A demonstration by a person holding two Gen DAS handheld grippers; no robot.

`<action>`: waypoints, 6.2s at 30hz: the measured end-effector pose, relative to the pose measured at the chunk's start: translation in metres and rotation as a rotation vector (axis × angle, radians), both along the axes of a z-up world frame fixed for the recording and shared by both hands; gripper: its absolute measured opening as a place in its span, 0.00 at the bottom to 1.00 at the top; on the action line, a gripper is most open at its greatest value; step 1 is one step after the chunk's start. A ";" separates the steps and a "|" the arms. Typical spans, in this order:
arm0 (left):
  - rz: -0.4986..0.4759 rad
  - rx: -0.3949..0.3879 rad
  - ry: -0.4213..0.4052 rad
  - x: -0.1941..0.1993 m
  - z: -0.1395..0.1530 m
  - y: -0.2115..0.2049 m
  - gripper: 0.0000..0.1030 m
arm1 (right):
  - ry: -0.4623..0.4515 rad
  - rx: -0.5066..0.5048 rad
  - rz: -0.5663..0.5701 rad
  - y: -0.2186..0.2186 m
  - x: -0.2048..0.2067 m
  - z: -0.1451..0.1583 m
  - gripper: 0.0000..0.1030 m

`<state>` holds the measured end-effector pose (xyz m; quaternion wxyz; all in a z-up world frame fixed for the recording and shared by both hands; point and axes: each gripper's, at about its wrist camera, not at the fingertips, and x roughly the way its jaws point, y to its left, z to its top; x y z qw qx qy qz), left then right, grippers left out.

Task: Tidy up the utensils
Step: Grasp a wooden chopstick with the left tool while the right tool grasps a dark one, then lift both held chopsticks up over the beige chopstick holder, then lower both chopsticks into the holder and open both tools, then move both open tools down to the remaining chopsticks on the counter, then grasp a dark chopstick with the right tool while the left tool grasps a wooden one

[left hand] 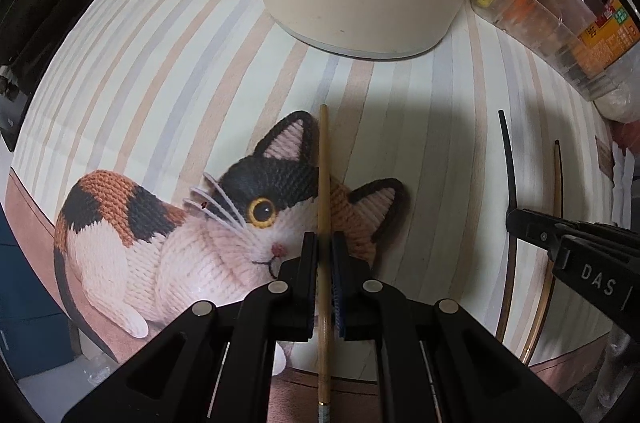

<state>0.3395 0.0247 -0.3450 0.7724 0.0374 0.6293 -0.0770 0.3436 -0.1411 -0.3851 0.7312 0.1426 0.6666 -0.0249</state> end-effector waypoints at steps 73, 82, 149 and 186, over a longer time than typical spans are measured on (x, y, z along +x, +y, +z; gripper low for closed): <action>-0.013 -0.160 -0.328 -0.017 0.152 0.014 0.03 | -0.470 0.007 -0.115 -0.008 -0.045 0.123 0.05; -0.012 -0.206 -0.464 -0.012 0.220 0.017 0.03 | -0.635 0.034 -0.125 -0.019 -0.038 0.196 0.05; 0.068 -0.117 -0.525 0.052 0.275 0.024 1.00 | -0.636 0.042 -0.242 -0.084 0.011 0.245 0.68; -0.134 0.134 -0.083 -0.041 0.035 -0.062 1.00 | 0.008 -0.141 -0.109 -0.080 -0.099 -0.023 0.05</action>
